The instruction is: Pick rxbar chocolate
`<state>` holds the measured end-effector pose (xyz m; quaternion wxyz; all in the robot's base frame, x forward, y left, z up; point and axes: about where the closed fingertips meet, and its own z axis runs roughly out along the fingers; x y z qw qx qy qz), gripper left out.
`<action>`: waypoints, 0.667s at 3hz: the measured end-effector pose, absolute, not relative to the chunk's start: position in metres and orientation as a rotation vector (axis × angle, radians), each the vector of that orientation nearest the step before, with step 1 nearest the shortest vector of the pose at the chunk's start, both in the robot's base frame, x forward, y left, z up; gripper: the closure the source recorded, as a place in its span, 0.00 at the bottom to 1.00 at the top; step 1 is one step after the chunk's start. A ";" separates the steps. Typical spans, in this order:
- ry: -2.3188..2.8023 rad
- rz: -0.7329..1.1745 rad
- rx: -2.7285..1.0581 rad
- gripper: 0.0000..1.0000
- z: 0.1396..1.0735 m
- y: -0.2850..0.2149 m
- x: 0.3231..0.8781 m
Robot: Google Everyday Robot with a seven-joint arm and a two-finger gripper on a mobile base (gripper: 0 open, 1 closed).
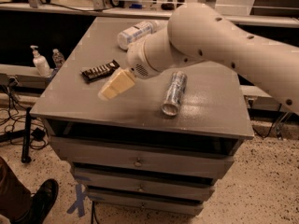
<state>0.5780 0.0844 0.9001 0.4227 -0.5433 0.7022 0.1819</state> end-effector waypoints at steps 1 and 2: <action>1.757 0.492 -1.311 0.00 0.883 0.108 0.605; 1.753 0.501 -1.264 0.00 0.873 0.118 0.635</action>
Offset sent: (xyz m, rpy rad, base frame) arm 0.0960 0.0435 -0.0376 0.1212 -0.0010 -0.0814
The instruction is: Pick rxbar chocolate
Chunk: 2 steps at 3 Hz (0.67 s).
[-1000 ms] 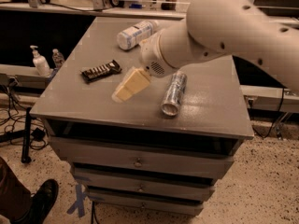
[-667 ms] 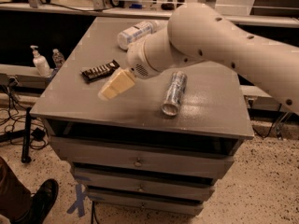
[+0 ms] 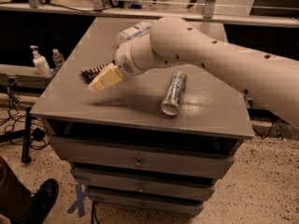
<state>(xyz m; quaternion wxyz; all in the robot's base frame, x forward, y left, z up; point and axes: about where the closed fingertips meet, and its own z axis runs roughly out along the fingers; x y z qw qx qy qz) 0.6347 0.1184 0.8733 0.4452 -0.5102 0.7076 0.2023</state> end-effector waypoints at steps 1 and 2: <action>1.765 0.512 -1.210 0.00 0.864 0.121 0.659; 1.789 0.537 -1.164 0.00 0.849 0.128 0.674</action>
Offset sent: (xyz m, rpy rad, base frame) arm 0.0572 0.0120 -0.0402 0.0898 0.0676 -0.1021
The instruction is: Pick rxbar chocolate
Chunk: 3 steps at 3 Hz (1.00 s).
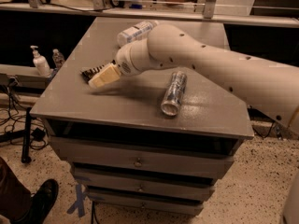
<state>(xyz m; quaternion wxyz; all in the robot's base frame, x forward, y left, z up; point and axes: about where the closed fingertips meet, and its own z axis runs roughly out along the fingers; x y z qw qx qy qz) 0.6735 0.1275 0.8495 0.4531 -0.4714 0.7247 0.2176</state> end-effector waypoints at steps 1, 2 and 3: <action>1.815 0.559 -1.123 0.16 0.840 0.134 0.681; 1.828 0.569 -1.095 0.41 0.838 0.136 0.686; 1.838 0.571 -1.080 0.64 0.838 0.134 0.687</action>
Offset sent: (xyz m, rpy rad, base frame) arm 0.0195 0.0070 -0.0118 0.0524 0.0540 -0.0694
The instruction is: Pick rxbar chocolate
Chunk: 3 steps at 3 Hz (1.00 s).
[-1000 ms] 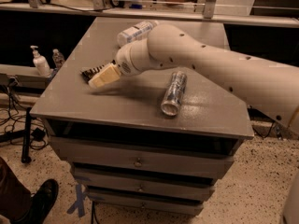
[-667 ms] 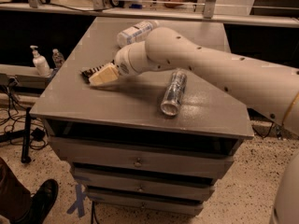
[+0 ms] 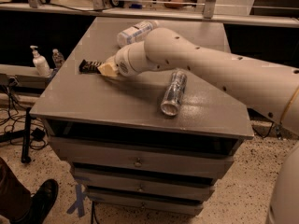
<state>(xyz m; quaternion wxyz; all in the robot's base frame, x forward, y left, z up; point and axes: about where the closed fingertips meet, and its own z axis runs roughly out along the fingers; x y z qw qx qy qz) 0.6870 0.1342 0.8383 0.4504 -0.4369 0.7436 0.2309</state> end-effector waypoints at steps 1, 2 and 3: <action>1.851 0.567 -1.069 0.87 0.838 0.129 0.686; 1.855 0.563 -1.061 1.00 0.840 0.124 0.683; 1.827 0.553 -1.055 1.00 0.860 0.119 0.678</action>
Offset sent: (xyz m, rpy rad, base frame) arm -0.0062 -0.0206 0.0057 -0.0014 0.0089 -0.0376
